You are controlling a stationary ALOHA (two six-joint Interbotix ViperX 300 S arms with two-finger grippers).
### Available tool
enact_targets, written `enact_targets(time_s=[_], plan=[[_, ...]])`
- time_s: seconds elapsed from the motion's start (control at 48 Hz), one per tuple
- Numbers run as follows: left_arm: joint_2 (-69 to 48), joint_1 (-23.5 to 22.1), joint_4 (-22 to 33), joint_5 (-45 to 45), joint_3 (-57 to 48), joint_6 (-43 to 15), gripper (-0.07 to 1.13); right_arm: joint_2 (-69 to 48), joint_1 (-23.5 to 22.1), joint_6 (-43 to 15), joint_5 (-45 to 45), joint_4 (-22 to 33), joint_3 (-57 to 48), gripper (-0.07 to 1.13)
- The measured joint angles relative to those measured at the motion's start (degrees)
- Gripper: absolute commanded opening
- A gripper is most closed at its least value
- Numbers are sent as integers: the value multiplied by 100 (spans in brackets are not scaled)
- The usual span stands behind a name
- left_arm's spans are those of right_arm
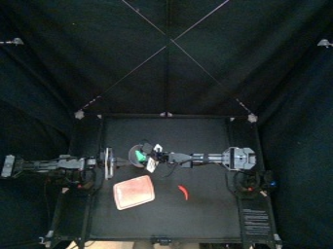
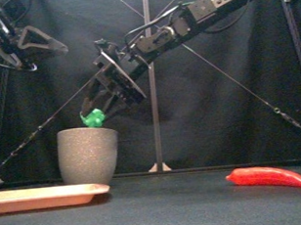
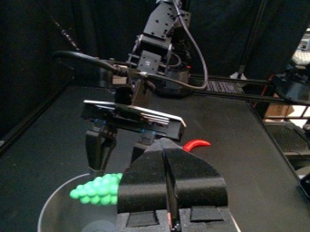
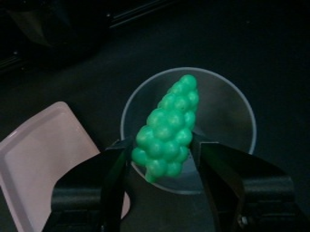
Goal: Pick the green grapes then place it in the grey bowl
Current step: Drop green grapes in the grey bowl and return to neutral
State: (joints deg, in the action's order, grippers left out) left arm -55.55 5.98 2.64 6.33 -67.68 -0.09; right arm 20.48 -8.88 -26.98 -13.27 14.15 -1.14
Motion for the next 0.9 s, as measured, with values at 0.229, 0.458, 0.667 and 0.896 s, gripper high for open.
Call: enact_targets(time_s=[0.229,0.458,0.667,0.896], plan=[[0,0,0,0,-9,9,13,35,-79,0,-9,0,26,91],[0,-9,-9,0,-9,18,13,35,-88,-44,-53,0,53,95],[-9,-9,9,9,-9,9,13,-26,-79,-18,-132,62,26,95],[0,-9,9,9,0,9,13,-1020,62,-35,0,413,-791,95]])
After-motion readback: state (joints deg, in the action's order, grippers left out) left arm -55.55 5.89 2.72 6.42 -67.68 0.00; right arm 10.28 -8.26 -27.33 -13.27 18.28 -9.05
